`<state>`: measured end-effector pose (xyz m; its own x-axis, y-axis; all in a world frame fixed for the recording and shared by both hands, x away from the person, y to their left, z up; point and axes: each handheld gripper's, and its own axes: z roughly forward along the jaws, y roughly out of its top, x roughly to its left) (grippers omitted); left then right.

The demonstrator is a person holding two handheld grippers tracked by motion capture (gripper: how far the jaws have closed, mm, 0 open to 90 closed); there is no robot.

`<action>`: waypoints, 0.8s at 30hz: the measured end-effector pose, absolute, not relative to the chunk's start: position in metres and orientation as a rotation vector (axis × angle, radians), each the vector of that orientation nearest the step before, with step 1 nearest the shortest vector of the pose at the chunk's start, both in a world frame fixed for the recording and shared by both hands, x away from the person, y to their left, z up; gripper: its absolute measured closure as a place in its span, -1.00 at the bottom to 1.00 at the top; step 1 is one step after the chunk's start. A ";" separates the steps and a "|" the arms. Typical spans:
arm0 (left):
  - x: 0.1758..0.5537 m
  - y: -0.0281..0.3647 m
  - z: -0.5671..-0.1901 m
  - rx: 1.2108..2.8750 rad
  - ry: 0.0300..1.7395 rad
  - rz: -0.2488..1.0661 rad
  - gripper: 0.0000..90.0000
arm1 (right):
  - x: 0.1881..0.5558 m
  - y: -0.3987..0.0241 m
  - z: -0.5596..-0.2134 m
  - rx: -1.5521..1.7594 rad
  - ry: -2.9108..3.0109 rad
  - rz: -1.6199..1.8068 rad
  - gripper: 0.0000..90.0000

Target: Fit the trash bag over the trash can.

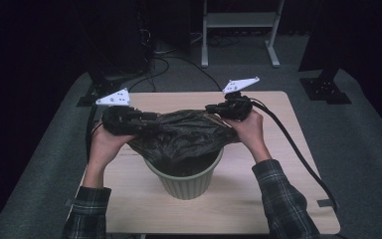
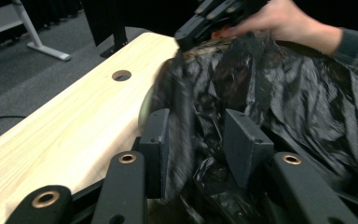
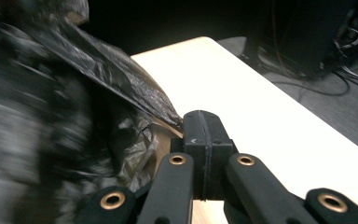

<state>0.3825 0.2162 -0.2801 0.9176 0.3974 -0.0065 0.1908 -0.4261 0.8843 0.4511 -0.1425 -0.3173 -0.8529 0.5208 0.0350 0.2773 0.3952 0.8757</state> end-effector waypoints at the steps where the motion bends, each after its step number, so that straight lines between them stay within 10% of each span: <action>1: 0.380 0.218 -0.280 2.021 0.419 0.247 0.42 | 0.453 -0.145 -0.319 0.724 2.400 1.437 1.00; 24: 0.331 0.252 -0.297 2.024 0.393 0.220 1.00 | 0.452 -0.181 -0.340 0.837 2.371 1.378 1.00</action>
<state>0.3313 0.2525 -0.2974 0.9302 0.3669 -0.0129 0.1814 -0.4287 0.8851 0.4515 -0.1814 -0.3404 -0.7953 0.6041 0.0511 0.3435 0.3794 0.8591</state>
